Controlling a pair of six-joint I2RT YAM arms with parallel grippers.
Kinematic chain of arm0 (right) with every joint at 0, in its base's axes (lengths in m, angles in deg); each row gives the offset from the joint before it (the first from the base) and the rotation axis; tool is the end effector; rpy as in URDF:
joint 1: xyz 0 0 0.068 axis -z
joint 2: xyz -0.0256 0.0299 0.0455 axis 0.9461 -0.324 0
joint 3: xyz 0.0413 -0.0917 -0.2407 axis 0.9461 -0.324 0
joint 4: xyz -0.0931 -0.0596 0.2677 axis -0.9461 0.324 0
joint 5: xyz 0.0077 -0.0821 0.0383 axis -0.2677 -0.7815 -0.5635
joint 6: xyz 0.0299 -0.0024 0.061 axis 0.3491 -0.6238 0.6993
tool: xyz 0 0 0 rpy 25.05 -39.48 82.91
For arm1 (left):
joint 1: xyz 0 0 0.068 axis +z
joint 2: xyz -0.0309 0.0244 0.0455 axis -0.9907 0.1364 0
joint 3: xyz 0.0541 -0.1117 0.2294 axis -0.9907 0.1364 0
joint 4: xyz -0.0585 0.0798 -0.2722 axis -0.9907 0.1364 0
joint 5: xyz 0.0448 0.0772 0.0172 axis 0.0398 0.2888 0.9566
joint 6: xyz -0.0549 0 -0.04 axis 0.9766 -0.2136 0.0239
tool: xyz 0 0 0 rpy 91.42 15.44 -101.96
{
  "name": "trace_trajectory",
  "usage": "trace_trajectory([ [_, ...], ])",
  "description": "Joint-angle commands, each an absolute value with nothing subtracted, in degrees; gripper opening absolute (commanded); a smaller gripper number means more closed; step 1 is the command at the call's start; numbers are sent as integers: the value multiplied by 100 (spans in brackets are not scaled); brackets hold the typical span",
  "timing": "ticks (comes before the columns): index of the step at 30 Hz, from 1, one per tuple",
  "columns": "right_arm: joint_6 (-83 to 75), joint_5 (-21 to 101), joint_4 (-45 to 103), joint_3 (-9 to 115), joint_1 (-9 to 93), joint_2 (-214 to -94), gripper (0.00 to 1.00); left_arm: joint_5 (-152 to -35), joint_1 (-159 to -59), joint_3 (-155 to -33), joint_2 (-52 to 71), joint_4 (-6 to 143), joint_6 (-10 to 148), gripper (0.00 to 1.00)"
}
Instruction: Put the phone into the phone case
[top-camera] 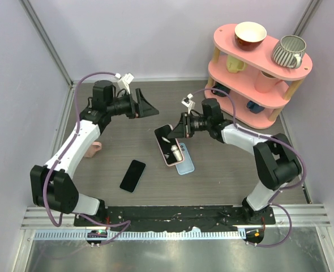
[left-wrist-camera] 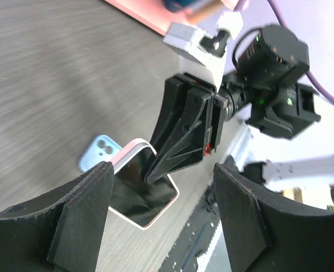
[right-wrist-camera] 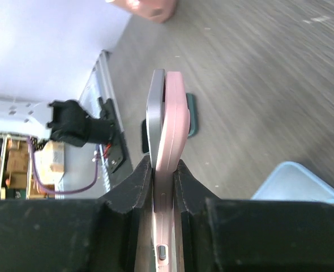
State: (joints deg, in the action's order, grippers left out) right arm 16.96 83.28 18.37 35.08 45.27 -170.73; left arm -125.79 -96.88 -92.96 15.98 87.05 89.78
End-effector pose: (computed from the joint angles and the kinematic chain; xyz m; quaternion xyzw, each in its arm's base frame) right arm 0.3386 0.2111 0.1783 -0.2037 0.7837 0.5371 0.2364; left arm 0.3469 -0.1277 0.3180 0.0577 0.8182 -0.4655 0.3324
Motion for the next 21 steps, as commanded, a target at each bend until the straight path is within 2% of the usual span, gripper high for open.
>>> trace_trajectory([
  [1, 1604, 9324, 1094, 3378, 4473, -16349, 1, -14389, -9702, -8821, 1617, 7769, 8991, 75],
  [8, 1675, 9720, 550, 3167, 4473, -15611, 1, -14856, -9710, -8566, 1449, 7636, 8965, 74],
  [12, 1710, 9729, 558, 3201, 4473, -15487, 1, -15235, -9745, -8372, 1423, 6796, 9588, 74],
  [16, 1885, 9729, 418, 3272, 4473, -15452, 1, -15411, -9947, -8363, 1563, 6555, 9852, 73],
  [20, 1973, 9712, 338, 3386, 4473, -15513, 1, -15534, -10027, -8372, 1678, 6573, 10011, 59],
  [21, 1982, 9703, 373, 3473, 4481, -15531, 1, -15517, -10027, -8372, 1687, 6573, 10089, 53],
])
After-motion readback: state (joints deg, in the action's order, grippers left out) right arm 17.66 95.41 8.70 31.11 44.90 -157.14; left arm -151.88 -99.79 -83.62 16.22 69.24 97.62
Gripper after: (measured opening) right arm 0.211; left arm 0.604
